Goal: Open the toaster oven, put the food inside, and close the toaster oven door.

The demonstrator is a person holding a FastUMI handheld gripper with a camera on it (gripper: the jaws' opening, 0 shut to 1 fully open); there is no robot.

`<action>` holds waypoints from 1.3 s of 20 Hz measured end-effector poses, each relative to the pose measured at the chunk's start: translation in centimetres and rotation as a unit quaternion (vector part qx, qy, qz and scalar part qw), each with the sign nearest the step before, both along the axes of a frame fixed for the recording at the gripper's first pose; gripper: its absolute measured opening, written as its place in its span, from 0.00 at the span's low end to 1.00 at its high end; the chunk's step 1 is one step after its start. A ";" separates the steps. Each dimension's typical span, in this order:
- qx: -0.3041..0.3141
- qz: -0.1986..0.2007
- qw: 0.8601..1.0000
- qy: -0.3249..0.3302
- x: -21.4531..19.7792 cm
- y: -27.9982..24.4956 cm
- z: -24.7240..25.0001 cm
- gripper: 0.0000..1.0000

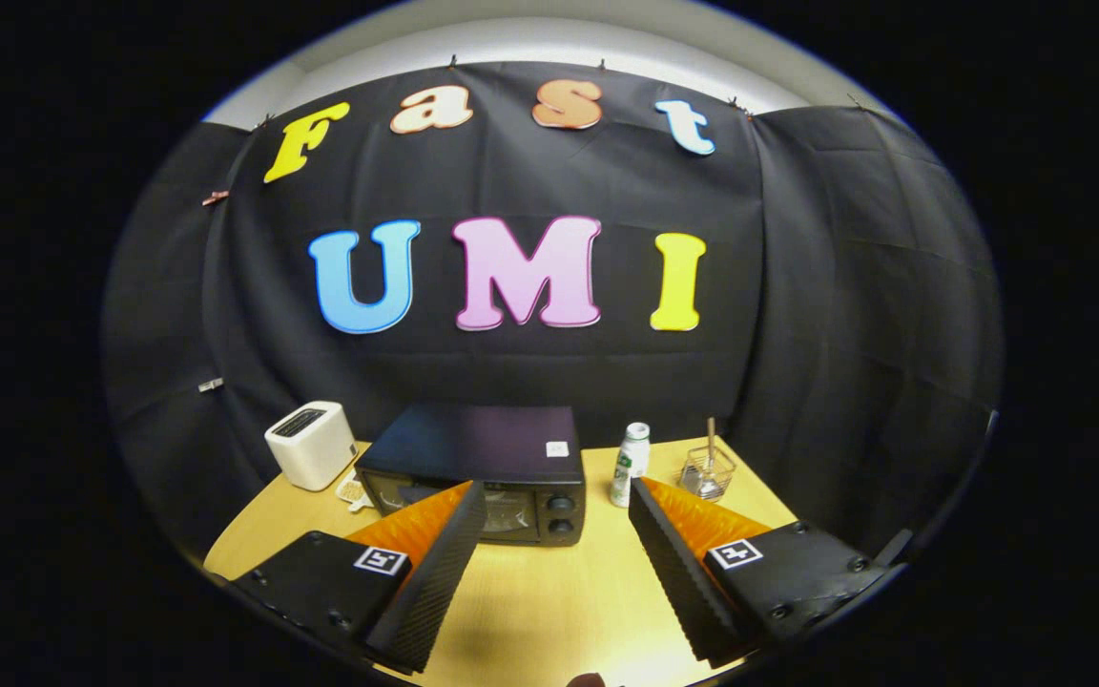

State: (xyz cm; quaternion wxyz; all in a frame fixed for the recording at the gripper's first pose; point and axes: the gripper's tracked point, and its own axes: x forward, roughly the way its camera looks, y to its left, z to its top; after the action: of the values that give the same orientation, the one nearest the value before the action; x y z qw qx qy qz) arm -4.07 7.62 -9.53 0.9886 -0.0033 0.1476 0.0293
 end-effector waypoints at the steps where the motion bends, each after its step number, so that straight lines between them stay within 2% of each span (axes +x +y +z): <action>1: -0.002 -0.007 1.000 -0.019 -0.4 -1.3 1.3 0.98; 11: 0.011 -0.080 0.989 -0.126 -3.1 -11.8 10.4 0.98; 12: 0.017 -0.085 0.988 -0.130 -0.4 -11.5 13.1 0.98; 17: 0.016 -0.099 0.984 -0.148 0.1 -14.7 13.1 0.97; 26: 0.001 -0.075 0.986 -0.152 0.5 -14.4 12.9 0.98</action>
State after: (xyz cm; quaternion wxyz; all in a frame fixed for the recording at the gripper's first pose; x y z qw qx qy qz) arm -3.56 -6.83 3.41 0.9989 0.0040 -0.0045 -0.0461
